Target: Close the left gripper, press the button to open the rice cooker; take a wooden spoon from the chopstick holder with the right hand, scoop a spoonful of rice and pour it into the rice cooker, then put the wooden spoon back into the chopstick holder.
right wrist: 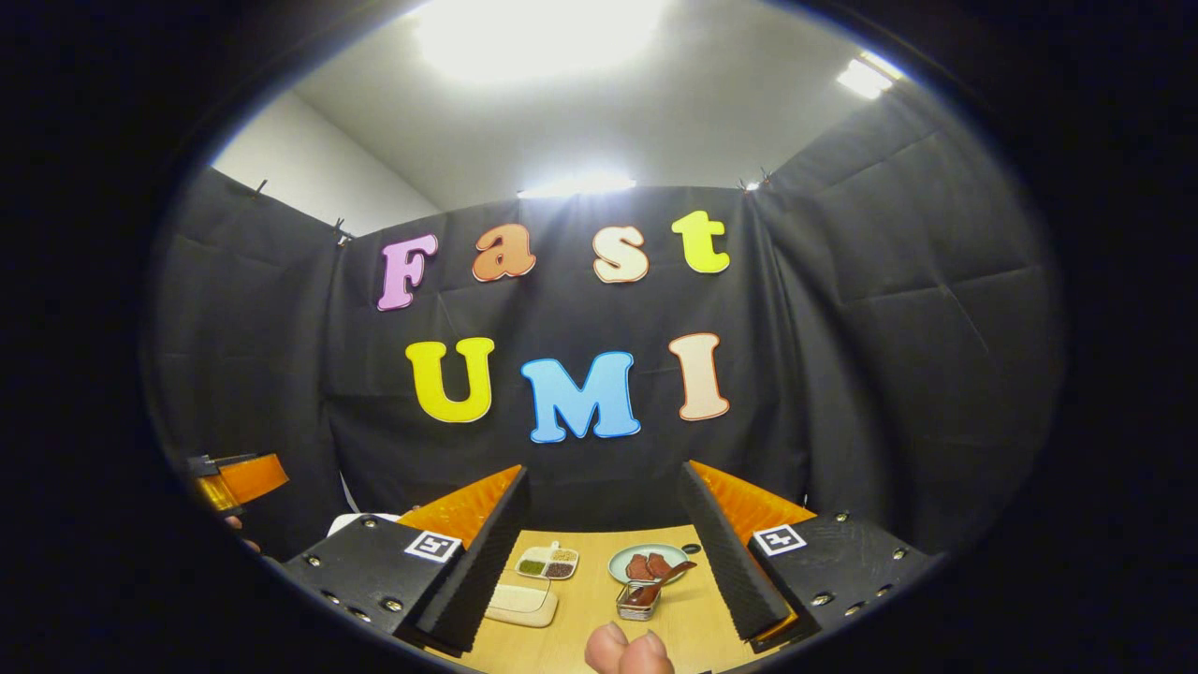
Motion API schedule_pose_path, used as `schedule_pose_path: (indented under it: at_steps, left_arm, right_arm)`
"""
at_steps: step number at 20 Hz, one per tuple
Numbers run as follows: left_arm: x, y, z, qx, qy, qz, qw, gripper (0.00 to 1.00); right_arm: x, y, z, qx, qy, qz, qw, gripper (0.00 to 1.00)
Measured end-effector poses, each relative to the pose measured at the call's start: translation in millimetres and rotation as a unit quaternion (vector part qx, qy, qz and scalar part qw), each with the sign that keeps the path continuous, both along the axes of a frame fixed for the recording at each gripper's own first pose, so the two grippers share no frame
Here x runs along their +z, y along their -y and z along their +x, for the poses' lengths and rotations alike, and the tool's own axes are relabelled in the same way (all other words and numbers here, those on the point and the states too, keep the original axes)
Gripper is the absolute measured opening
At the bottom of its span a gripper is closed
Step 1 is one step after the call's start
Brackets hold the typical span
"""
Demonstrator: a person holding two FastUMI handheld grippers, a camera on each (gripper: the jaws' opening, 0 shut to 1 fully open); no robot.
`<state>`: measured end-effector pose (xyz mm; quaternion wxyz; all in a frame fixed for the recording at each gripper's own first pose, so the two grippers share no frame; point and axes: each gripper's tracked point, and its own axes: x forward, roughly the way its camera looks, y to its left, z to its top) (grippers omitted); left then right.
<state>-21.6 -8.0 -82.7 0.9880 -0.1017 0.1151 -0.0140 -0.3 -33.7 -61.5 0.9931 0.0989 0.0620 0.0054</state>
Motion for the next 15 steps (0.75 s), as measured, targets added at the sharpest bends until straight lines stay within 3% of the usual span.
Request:
schedule_pose_path:
  at_steps: [3,5,9,11,15]
  left_arm:
    - [-3,-4,2,-0.004,0.001,0.002,1.000,1.00]
    - [-2,-8,5,-0.007,0.004,0.009,1.000,0.93]
    - [-2,-13,9,-0.010,0.007,0.007,1.000,0.93]
    - [-5,-15,12,-0.010,0.005,0.007,1.000,1.00]
    - [-6,-15,13,-0.012,0.006,0.008,1.000,0.96]
  right_arm:
    - [1,-8,2,0.002,-0.002,0.000,1.000,0.98]
    - [1,-12,4,0.004,-0.003,-0.004,1.000,0.98]
    - [2,-20,6,0.005,-0.003,-0.003,1.000,0.98]
    - [1,-24,7,0.007,-0.006,-0.004,1.000,0.98]
    - [-1,-26,8,0.008,-0.009,-0.007,1.000,0.97]
